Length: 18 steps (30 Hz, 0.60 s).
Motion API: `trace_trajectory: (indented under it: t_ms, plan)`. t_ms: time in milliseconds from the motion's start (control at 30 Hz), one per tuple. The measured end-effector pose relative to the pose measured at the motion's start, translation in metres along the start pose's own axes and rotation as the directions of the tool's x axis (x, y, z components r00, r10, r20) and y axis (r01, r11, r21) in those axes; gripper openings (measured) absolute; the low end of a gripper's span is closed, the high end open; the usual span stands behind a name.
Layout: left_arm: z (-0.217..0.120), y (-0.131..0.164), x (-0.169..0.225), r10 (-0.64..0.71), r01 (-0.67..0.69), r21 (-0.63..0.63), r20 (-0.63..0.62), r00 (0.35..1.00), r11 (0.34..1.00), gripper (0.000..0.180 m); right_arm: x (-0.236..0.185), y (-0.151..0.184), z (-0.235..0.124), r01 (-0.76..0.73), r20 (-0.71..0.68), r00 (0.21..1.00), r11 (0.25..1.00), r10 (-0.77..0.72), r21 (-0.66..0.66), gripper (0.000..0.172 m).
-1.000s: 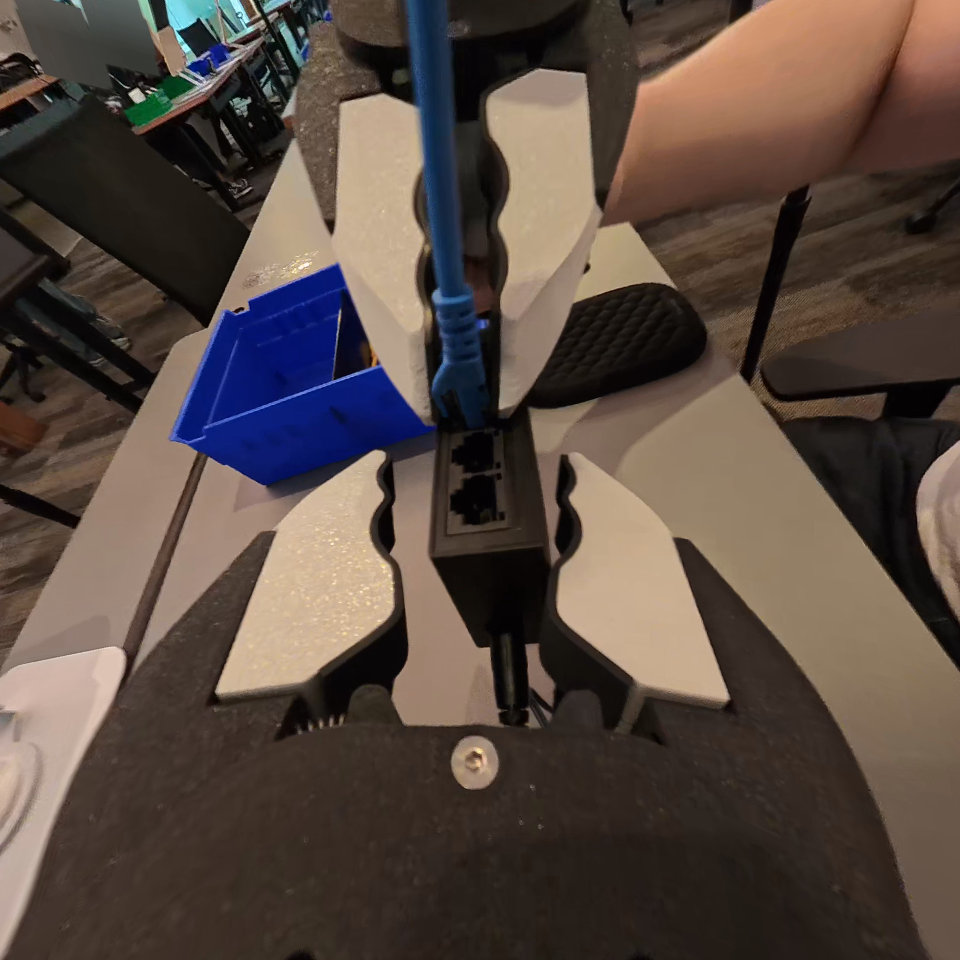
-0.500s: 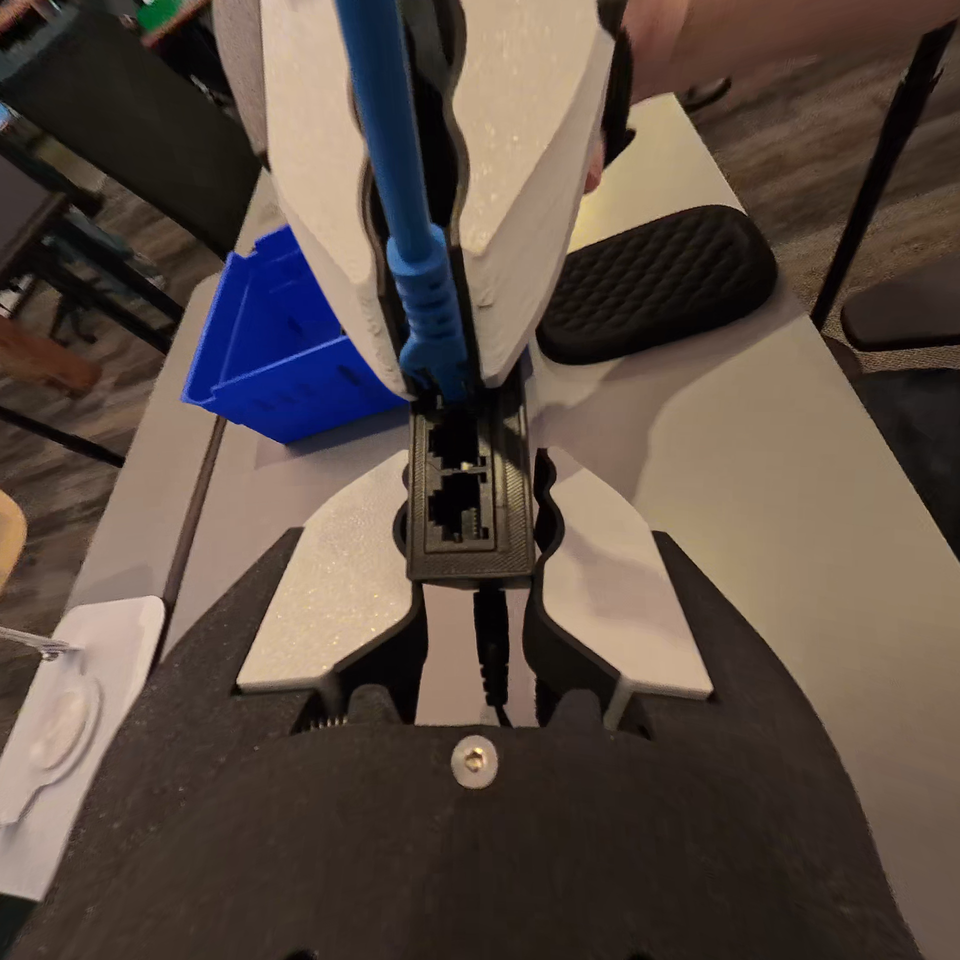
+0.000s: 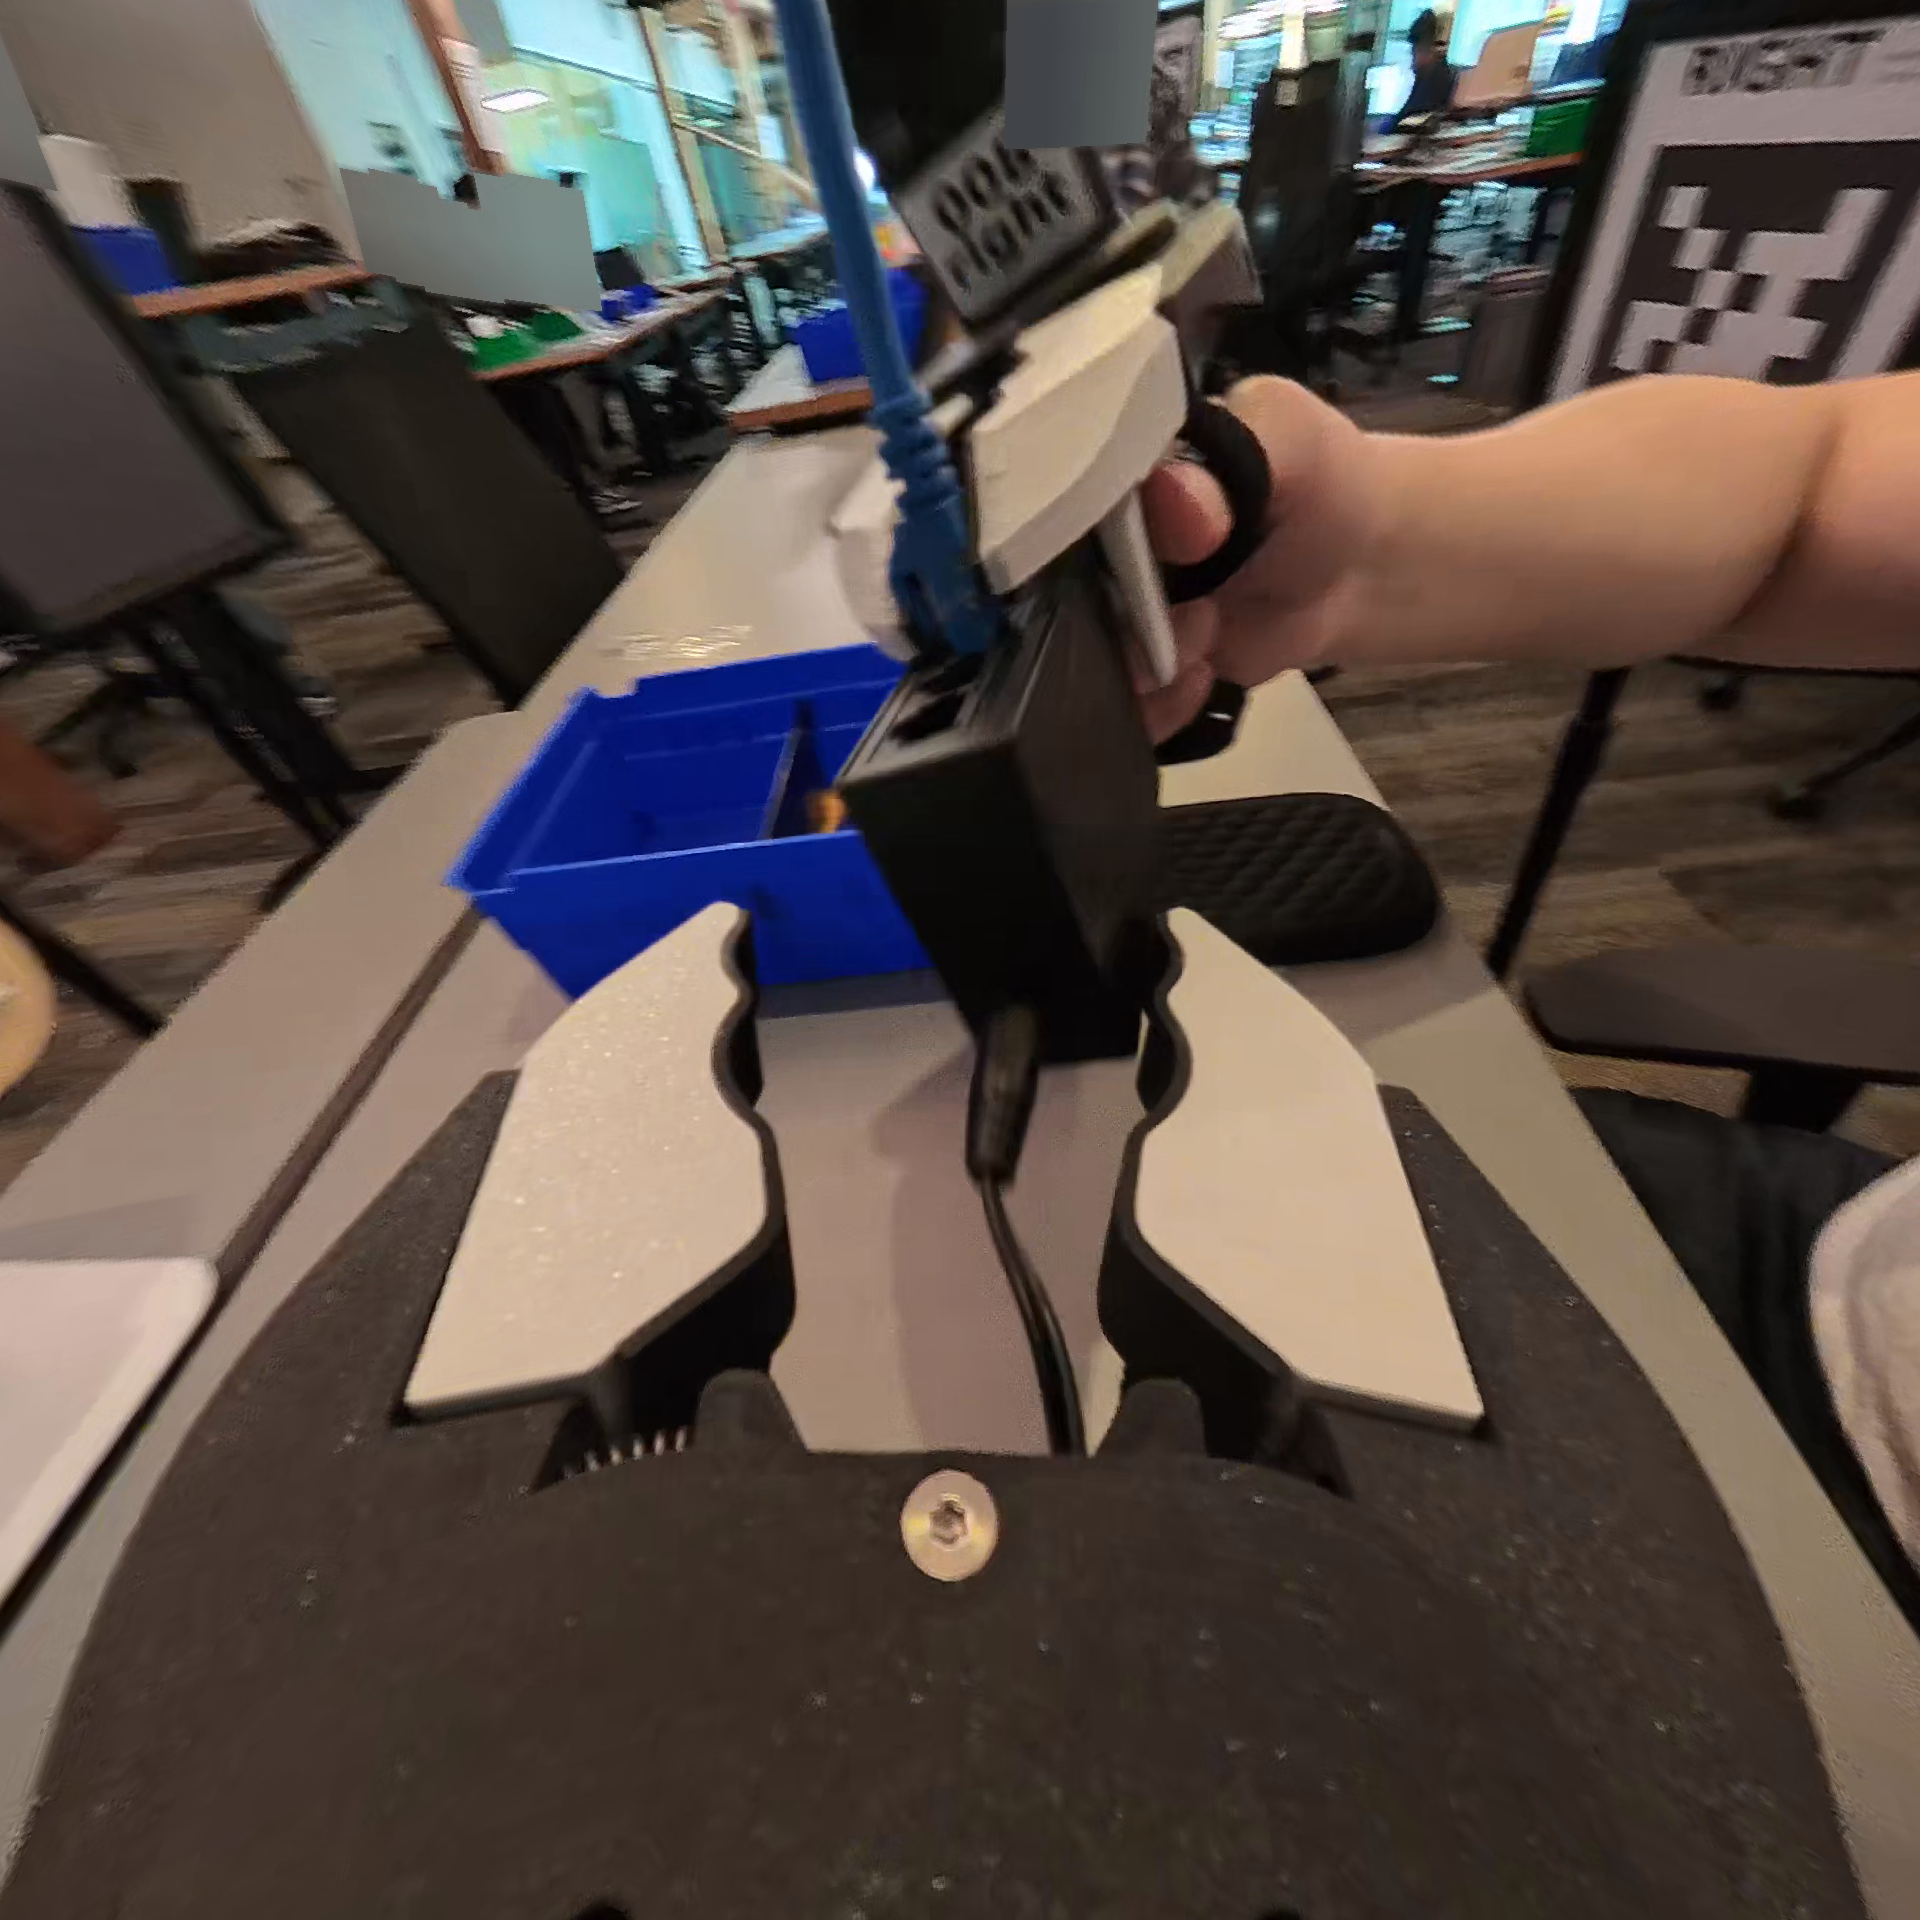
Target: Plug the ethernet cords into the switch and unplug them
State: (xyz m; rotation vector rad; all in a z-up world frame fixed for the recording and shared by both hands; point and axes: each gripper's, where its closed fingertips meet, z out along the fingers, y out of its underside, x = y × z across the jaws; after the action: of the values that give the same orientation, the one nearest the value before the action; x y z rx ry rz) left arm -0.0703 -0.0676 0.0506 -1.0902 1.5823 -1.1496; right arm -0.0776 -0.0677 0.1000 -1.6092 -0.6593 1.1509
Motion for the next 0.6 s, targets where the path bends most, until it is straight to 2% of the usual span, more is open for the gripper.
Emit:
trace_trajectory:
  t_ms: [100,267,433,533,600]
  plan:
    - [-0.025,-0.018,-0.018,-0.017,0.013,0.041,0.099,0.995,0.999,0.072,0.008,-0.012,-0.009,-0.049,-0.003,0.999,0.996,0.050,0.080,0.012]
    - [-0.041,-0.030,-0.019,0.025,-0.026,0.004,0.182,0.983,1.000,0.073,0.014,-0.015,-0.011,-0.020,-0.030,0.999,0.997,0.022,0.071,0.012]
    - [-0.021,-0.017,-0.012,0.002,0.000,-0.014,0.116,0.993,1.000,0.076,0.009,-0.013,-0.005,-0.021,0.006,1.000,0.999,0.021,0.042,0.012]
    - [-0.009,-0.008,-0.001,-0.055,0.055,-0.011,0.007,0.998,0.998,0.071,0.002,-0.007,0.005,-0.011,0.021,1.000,1.000,0.010,0.005,0.012]
    - [-0.005,-0.005,0.002,-0.043,0.042,-0.020,-0.014,0.999,0.999,0.064,0.001,-0.004,0.011,0.011,0.009,1.000,1.000,-0.011,-0.019,0.012]
